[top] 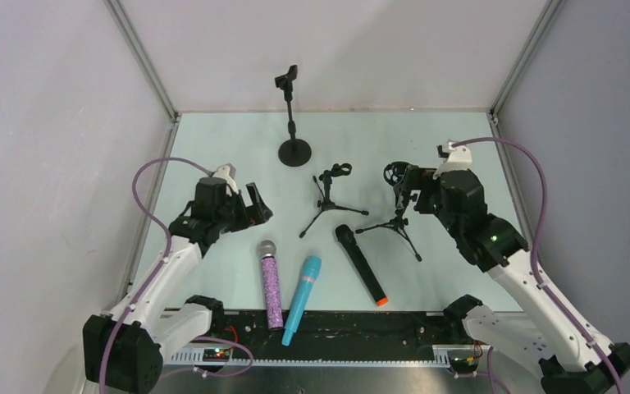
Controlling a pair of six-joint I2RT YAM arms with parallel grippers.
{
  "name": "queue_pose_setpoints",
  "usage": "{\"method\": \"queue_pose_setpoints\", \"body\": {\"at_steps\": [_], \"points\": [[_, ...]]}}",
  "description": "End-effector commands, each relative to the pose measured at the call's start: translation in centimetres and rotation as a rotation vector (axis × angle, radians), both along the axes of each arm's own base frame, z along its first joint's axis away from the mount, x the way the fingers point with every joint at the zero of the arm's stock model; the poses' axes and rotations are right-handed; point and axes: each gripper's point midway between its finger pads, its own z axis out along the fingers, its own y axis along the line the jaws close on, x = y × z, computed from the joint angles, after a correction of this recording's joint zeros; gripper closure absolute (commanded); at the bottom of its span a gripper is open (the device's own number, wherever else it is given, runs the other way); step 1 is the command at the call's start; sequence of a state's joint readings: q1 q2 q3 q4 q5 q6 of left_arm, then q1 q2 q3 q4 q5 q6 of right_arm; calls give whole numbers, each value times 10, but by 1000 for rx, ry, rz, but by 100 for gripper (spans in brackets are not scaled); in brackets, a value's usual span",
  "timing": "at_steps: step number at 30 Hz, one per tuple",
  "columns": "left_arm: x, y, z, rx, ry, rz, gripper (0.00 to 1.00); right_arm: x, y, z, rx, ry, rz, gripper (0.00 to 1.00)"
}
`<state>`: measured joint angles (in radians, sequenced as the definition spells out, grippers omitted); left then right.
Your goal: Attach the microphones to the stand
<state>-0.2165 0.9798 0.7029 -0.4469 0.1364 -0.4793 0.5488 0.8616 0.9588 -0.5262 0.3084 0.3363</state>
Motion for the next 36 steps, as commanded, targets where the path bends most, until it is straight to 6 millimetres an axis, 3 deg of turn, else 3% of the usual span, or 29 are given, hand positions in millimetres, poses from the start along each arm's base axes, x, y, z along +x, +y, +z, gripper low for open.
{"method": "queue_pose_setpoints", "body": {"at_steps": [1, 6, 14, 17, 25, 36], "points": [[-21, 5, -26, 63, 89, 52, 2, -5, 12, 29, 90, -104, 68, 0], [-40, 11, -50, 110, 142, 115, 2, -7, 20, 33, 120, -112, 105, 1], [-77, -15, -79, 107, 188, 103, 2, -2, 31, 22, 135, -78, 131, 1], [-85, -15, -90, 119, 204, 123, 2, -1, 36, 18, 147, -74, 141, 0], [-83, -23, -89, 162, 202, 92, 18, -3, 46, 15, 171, -56, 184, 1], [-82, -40, -103, 321, 259, 0, 53, -4, 44, 11, 168, -39, 177, 0]]}}
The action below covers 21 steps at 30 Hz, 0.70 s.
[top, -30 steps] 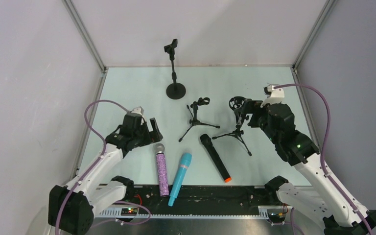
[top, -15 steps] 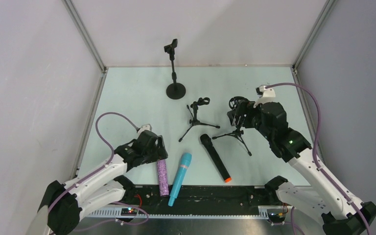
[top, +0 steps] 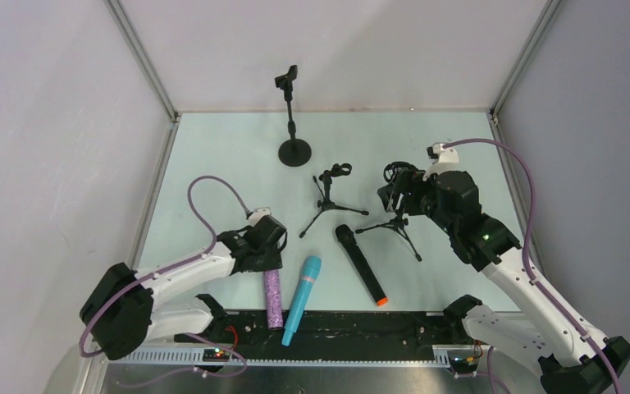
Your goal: Attach the microphones to the stand
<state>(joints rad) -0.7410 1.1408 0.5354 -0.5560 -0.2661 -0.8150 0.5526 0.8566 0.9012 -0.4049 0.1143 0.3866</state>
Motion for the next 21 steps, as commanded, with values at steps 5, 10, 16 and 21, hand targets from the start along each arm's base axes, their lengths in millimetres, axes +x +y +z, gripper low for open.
{"method": "queue_pose_setpoints", "body": {"at_steps": [5, 10, 16, 21], "points": [[17, -7, 11, 42, -55, -9, 83, 2, 5, 12, 30, -39, 15, 0], [27, -9, 28, 38, -115, -24, 100, 2, 7, 15, 37, -49, 24, 1], [46, -12, 70, 34, -234, -57, 100, 3, 10, 15, 41, -49, 37, 1], [63, -5, 128, 2, -415, -17, 100, 2, 12, 17, 44, -57, 53, 1]]}}
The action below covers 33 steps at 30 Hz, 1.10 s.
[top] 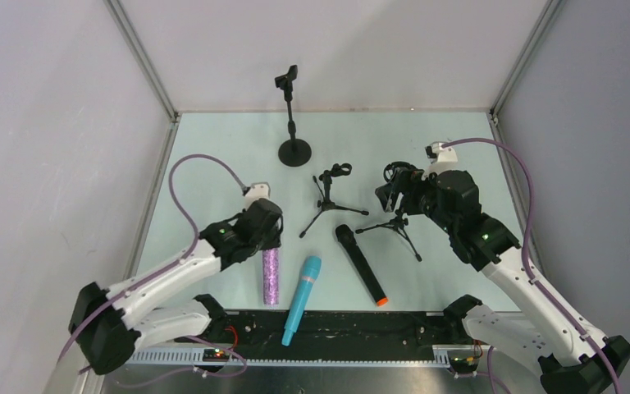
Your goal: Attach the microphones to the stand
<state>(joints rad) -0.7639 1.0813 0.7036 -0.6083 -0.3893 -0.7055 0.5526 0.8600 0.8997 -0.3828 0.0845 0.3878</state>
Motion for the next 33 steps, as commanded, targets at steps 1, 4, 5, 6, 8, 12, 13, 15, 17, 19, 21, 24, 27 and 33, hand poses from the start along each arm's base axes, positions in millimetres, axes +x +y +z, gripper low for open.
{"method": "queue_pose_setpoints", "body": {"at_steps": [1, 4, 5, 6, 8, 12, 13, 15, 17, 19, 21, 24, 27, 33], "points": [[24, 8, 76, -47, -249, 35, 100, 2, 6, 14, 25, -50, 25, 1], [27, 20, 111, -67, -360, 53, 99, 2, 5, 17, 19, -65, 27, 2], [25, 23, 127, -98, -403, 60, 99, 1, 5, 18, 20, -69, 29, 2], [25, 26, 135, -101, -429, 59, 100, 1, 5, 19, 21, -72, 35, 2], [20, 31, 160, -151, -497, 51, 100, -1, 7, 22, 30, -81, 47, 2], [8, 30, 196, -263, -579, 8, 100, -3, 11, 28, 41, -102, 81, 2], [5, 24, 203, -301, -591, -20, 100, -5, 14, 29, 45, -104, 96, 2], [-2, 17, 218, -373, -629, -73, 100, -7, 18, 32, 56, -114, 126, 1], [-8, 10, 229, -437, -659, -119, 100, -9, 22, 33, 62, -115, 150, 2], [-14, 5, 237, -486, -684, -151, 100, -10, 23, 33, 65, -112, 157, 2], [-16, 1, 239, -512, -693, -176, 100, -11, 23, 32, 65, -108, 162, 1], [-16, -7, 235, -535, -691, -200, 100, -12, 24, 30, 58, -101, 171, 2], [-15, -13, 231, -549, -679, -208, 100, -12, 26, 28, 61, -93, 181, 2], [-12, -24, 218, -578, -650, -221, 100, -18, 30, 27, 89, -65, 212, 1]]}}
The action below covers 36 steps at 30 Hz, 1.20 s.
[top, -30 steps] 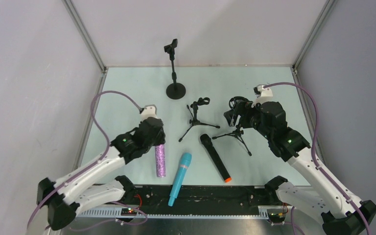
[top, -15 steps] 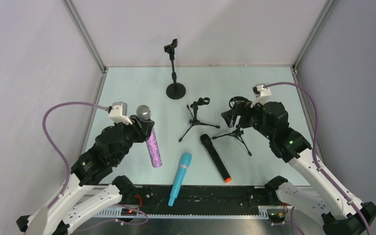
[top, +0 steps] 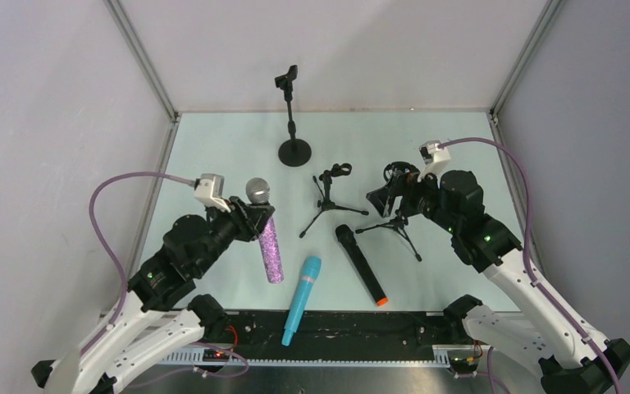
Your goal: Attach the microphones to the stand
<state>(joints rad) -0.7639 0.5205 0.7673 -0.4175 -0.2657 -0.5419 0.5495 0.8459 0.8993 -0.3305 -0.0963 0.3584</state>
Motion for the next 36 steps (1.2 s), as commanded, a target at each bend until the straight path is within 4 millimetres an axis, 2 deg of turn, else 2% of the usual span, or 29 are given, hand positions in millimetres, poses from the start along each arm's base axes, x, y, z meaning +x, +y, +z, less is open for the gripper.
{"method": "queue_pose_setpoints", "body": {"at_steps": [1, 21, 29, 36], "points": [[1, -15, 20, -96, -56, -46, 100, -4, 6, 10, 38, -14, 43, 1], [4, -21, 1, -103, -34, -52, 100, -8, 12, 2, 86, 23, 89, 2], [6, -25, -1, -112, -17, -56, 100, -16, 18, 8, 112, -5, 147, 1], [6, -30, 7, -145, -28, -70, 100, -25, 27, 13, 138, -24, 225, 2]]}}
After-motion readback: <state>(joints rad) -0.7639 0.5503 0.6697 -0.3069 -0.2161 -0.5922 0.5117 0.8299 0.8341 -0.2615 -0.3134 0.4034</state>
